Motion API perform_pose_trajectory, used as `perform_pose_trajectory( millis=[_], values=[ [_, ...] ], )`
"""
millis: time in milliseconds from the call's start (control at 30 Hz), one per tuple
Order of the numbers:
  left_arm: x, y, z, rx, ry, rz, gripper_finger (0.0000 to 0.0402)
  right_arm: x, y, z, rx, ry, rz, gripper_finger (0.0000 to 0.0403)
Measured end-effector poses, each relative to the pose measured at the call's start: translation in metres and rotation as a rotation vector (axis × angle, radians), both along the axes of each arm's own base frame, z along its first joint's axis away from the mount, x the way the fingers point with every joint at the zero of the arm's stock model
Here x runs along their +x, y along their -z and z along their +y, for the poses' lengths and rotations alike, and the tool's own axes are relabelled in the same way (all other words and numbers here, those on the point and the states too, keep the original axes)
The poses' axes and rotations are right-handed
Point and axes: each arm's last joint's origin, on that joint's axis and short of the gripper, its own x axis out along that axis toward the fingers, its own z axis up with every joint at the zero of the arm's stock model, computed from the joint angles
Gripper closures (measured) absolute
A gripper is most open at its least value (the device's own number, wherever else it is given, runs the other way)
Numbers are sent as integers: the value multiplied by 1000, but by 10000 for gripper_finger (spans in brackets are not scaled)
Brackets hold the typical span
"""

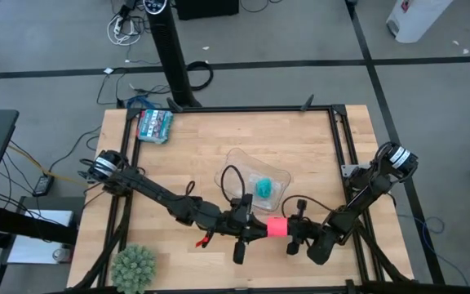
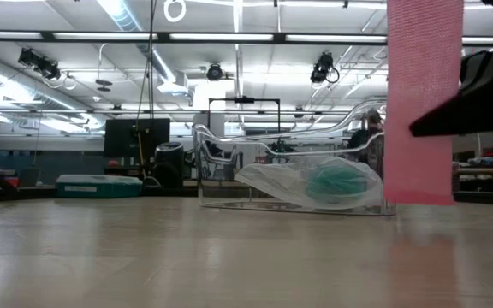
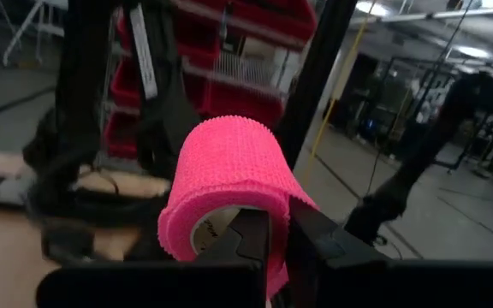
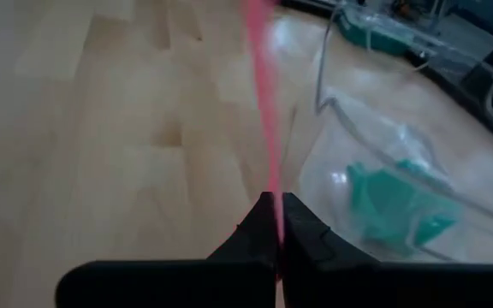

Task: Roll bandage
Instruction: Roll the pink bandage

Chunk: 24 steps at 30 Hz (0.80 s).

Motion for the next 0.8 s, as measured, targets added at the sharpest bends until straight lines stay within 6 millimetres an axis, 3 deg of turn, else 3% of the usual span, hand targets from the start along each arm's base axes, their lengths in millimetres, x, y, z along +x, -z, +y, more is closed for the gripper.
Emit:
perform_pose_trajectory(
  millis=[367,633,800],
  values=[
    [0,27,-21,-23,20,88,373,0,-31,-14,-28,28,-44,403],
    [14,67,-27,-73,6,135,373,0,-63,-25,-99,30,-92,403],
    [18,82,-28,-95,5,150,373,-3,-83,-33,-135,29,-121,403]
  ],
)
